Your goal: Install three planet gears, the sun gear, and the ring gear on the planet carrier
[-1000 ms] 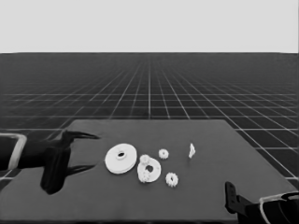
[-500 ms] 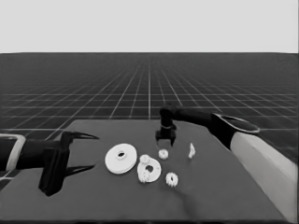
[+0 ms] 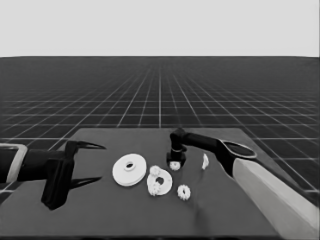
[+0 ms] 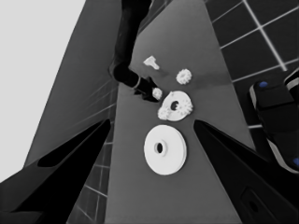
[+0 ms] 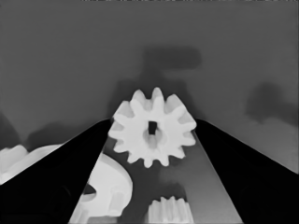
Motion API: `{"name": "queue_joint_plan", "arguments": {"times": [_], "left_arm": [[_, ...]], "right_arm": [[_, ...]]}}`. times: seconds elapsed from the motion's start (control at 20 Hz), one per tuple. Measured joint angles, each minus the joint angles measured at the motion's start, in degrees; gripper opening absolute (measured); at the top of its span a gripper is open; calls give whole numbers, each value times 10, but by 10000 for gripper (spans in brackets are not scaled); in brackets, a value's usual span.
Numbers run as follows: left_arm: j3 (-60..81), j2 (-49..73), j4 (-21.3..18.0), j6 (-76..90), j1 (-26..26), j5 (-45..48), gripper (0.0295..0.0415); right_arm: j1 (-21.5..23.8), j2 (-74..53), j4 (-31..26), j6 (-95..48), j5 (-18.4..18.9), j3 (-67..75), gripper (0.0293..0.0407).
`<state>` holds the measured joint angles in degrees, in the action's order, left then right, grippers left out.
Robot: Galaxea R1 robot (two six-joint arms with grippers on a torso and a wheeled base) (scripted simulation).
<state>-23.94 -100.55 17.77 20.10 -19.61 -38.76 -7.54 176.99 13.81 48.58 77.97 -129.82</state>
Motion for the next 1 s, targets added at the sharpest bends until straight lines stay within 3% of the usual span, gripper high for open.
{"name": "queue_joint_plan", "arguments": {"times": [0.1, 0.5, 0.55, 0.65, 1.0], "left_arm": [[0, 0, 0, 0, 0, 0, 385], [0, 0, 0, 0, 0, 0, 385], [0, 0, 0, 0, 0, 0, 385], [0, 0, 0, 0, 0, 0, 385], [0, 0, 0, 0, 0, 0, 385]], "right_arm": [[0, 1, 1, 0, -1, -1, 313], [0, 1, 1, 0, -1, -2, 312], [30, -32, -18, 42, 34, 80, 312], [75, -47, -47, 61, 60, 117, 312], [95, -48, -64, 64, 71, 122, 312]]}}
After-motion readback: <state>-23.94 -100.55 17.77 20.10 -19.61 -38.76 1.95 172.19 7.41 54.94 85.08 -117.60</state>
